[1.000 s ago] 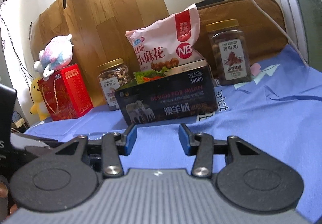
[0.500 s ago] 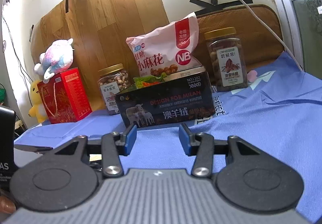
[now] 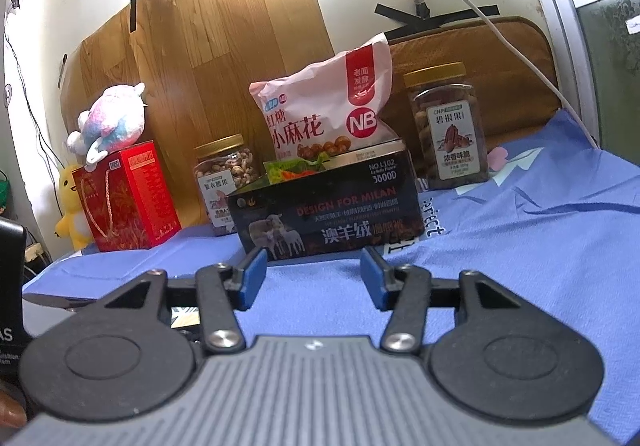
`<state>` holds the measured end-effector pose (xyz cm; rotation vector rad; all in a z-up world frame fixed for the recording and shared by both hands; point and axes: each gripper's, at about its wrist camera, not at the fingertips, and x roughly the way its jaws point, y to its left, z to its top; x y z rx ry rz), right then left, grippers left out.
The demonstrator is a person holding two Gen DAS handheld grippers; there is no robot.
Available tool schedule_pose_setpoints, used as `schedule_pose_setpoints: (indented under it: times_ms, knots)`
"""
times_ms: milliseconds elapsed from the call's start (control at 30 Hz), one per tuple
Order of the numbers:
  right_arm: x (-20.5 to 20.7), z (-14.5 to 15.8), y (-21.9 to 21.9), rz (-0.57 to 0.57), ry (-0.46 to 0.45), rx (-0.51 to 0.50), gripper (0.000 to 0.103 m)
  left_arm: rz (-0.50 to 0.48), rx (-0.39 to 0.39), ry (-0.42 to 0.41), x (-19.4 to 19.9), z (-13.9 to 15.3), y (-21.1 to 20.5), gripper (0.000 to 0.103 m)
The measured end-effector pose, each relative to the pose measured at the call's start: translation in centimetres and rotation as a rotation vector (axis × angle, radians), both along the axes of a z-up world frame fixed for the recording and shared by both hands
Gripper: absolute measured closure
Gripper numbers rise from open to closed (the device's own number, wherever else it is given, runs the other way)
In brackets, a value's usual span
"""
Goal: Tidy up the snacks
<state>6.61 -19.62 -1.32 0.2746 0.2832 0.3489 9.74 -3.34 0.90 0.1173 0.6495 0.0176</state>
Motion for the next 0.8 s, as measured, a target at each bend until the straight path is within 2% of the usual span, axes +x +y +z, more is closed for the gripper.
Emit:
schedule_pose_setpoints:
  times_ms: [800]
  knots:
    - [0.03, 0.04, -0.06, 0.002, -0.002, -0.001, 0.047, -0.034, -0.007, -0.051, -1.0, 0.32, -0.09, 0.044]
